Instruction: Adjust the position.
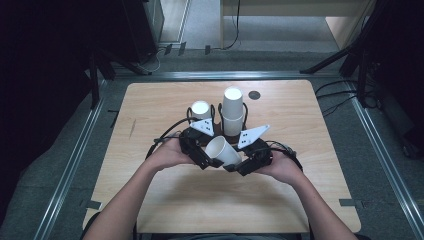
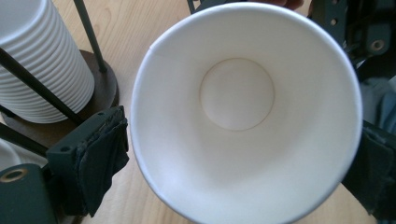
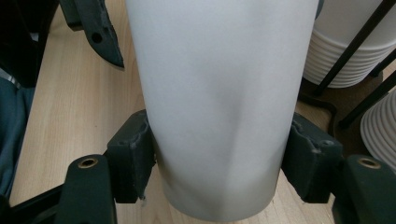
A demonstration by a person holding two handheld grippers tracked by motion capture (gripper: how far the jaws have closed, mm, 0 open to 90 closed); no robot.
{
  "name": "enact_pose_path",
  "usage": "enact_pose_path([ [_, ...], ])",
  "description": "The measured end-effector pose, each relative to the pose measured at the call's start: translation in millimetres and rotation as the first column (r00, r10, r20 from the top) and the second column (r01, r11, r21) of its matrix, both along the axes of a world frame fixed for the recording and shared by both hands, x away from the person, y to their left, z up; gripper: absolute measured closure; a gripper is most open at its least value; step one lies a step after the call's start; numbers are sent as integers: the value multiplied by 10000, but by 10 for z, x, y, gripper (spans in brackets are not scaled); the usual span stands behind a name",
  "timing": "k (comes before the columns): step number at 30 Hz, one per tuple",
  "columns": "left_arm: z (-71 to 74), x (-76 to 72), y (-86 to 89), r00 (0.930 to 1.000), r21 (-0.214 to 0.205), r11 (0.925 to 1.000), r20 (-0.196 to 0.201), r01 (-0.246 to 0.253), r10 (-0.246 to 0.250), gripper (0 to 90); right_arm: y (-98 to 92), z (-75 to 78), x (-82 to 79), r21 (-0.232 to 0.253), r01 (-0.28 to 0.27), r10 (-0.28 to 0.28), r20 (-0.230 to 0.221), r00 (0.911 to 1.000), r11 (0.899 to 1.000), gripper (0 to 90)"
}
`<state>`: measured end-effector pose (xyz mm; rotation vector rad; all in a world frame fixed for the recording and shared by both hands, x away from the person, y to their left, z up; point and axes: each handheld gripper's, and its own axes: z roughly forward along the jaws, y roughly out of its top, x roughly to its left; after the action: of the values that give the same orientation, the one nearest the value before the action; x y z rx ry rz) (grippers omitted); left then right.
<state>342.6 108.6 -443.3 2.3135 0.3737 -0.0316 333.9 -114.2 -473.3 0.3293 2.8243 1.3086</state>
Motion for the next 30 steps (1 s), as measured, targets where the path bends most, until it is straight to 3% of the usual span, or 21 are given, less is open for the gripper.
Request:
enact_pose_path([
  [4,-20,-15,14,9998,-255,9994,25,-213,214,47,-6,8,13,171,-23,25,-125,9999,9999,328],
  [8,-38,-30,16,9982,-740,9954,-75,-605,601,46,0,16,19,382,-76,86,-260,9996,9992,327],
  [9,-39,-29,15,9973,-983,9927,-290,-699,673,47,5,19,20,441,-76,89,-296,9995,9990,327],
  [11,-41,-34,13,9969,-1062,9914,-237,-769,748,51,3,26,23,508,-55,75,-382,9992,9987,327],
  [15,-34,-51,24,9962,-1427,9859,-194,-871,852,152,-8,35,37,669,-29,61,-485,9988,9978,327],
  [18,-22,-35,40,9962,-1783,9808,-476,-797,723,199,-14,40,40,706,-49,83,-490,9988,9975,327],
  [23,-34,-28,22,9968,-1418,9880,-591,-619,539,235,-2,4,49,459,-120,151,-667,9977,9989,325],
  [26,-30,-32,11,9980,-1205,9915,-469,-483,429,241,3,-6,49,354,-152,175,-647,9978,9993,319],
  [27,-24,-32,23,9981,-1170,9920,-424,-484,437,241,8,-12,47,383,-159,184,-664,9976,9991,304],
  [28,-17,-25,42,9983,-1148,9925,-437,-430,382,241,25,-15,42,343,98,-74,-695,9976,9994,226],
  [29,-8,-26,61,9983,-1142,9923,-393,-469,427,241,25,-15,42,343,98,-74,-695,9976,9994,226],
  [30,5,-21,86,9984,-1091,9930,-391,-443,403,241,29,-16,50,350,123,-88,-1002,9949,9993,200],
])
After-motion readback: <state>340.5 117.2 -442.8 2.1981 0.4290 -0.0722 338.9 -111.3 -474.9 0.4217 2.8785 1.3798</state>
